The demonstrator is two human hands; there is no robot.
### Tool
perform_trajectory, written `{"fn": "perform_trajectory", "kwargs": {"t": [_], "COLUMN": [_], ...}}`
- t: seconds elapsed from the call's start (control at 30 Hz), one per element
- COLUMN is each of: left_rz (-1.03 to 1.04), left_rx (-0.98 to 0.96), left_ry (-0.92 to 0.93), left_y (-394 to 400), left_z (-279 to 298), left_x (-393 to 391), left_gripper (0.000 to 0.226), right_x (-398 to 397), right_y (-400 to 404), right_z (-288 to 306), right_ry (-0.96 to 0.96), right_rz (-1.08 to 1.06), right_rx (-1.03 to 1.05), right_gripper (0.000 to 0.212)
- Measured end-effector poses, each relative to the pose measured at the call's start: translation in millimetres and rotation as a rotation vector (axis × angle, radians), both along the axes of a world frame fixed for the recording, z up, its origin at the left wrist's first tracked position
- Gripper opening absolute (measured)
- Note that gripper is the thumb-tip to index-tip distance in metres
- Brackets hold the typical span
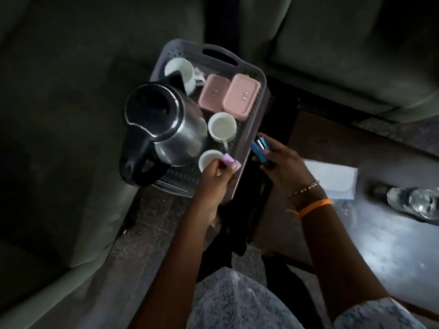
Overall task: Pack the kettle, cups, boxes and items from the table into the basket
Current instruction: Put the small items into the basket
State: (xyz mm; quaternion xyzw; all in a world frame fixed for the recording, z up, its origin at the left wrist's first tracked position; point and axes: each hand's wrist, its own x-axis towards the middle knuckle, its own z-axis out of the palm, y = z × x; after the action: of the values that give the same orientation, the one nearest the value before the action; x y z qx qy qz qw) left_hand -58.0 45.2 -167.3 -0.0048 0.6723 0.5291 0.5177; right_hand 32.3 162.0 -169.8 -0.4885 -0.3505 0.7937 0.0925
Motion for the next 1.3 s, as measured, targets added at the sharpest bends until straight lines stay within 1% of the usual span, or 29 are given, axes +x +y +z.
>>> {"fn": "perform_trajectory", "kwargs": {"t": [0.1, 0.13, 0.17, 0.27, 0.3, 0.33, 0.4, 0.47, 0.5, 0.57, 0.7, 0.73, 0.8, 0.87, 0.93, 1.0, 1.07, 1.13, 1.23, 1.3], "left_rz": [-0.023, -0.028, -0.034, -0.056, -0.063, -0.070, -0.061, -0.027, -0.010, 0.019, 0.038, 0.055, 0.088, 0.082, 0.075, 0.098, 0.117, 0.155, 0.247, 0.216], "left_rx": [-0.009, -0.001, 0.012, 0.037, 0.048, 0.057, 0.058, 0.045, 0.044, 0.059, 0.093, 0.099, 0.095, 0.065, 0.042, 0.041, 0.032, 0.021, 0.043, 0.032], "left_ry": [0.033, 0.011, -0.017, -0.070, -0.078, -0.082, -0.099, -0.138, -0.156, -0.187, -0.159, -0.139, -0.074, -0.003, 0.043, 0.037, 0.017, -0.008, -0.089, -0.087], "left_y": [4, 6, 8, 10, 10, 10, 11, 12, 13, 14, 22, 25, 32, 38, 42, 44, 44, 44, 43, 41], "left_z": [1, 1, 1, -4, -5, -7, -7, -6, -4, -2, 0, 0, -2, -5, -8, -9, -10, -12, -18, -21], "left_x": [-17, -21, -23, -27, -27, -27, -28, -29, -30, -31, -29, -28, -28, -29, -29, -29, -30, -31, -34, -37], "left_gripper": [0.020, 0.022, 0.023, 0.018, 0.014, 0.012, 0.012, 0.012, 0.011, 0.009, 0.011, 0.014, 0.021, 0.026, 0.029, 0.030, 0.029, 0.022, 0.024, 0.021], "right_x": [-47, -64, -81, -124, -135, -146, -168, -183, -188, -189, -165, -155, -131, -107, -89, -78, -74, -77, -94, -114], "right_y": [19, 28, 37, 71, 81, 90, 103, 107, 107, 105, 97, 94, 87, 77, 66, 58, 56, 56, 55, 52], "right_z": [15, 18, 20, 12, 10, 7, 0, -9, -13, -16, 0, 6, 18, 28, 31, 30, 27, 26, 22, 16], "right_ry": [0.002, -0.044, -0.116, -0.384, -0.454, -0.508, -0.568, -0.581, -0.573, -0.546, -0.472, -0.442, -0.342, -0.257, -0.257, -0.294, -0.291, -0.270, -0.285, -0.316], "right_rz": [0.011, 0.030, 0.079, 0.399, 0.483, 0.542, 0.670, 0.802, 0.830, 0.812, 0.712, 0.701, 0.746, 0.912, 1.074, 1.120, 1.061, 0.964, 0.713, 0.623], "right_rx": [0.161, 0.242, 0.365, 0.915, 1.064, 1.154, 1.231, 1.224, 1.207, 1.201, 1.313, 1.287, 1.139, 0.979, 0.869, 0.792, 0.726, 0.714, 0.814, 0.893], "right_gripper": [0.041, 0.040, 0.039, 0.039, 0.039, 0.039, 0.039, 0.039, 0.039, 0.039, 0.035, 0.033, 0.026, 0.021, 0.021, 0.019, 0.016, 0.014, 0.013, 0.014]}}
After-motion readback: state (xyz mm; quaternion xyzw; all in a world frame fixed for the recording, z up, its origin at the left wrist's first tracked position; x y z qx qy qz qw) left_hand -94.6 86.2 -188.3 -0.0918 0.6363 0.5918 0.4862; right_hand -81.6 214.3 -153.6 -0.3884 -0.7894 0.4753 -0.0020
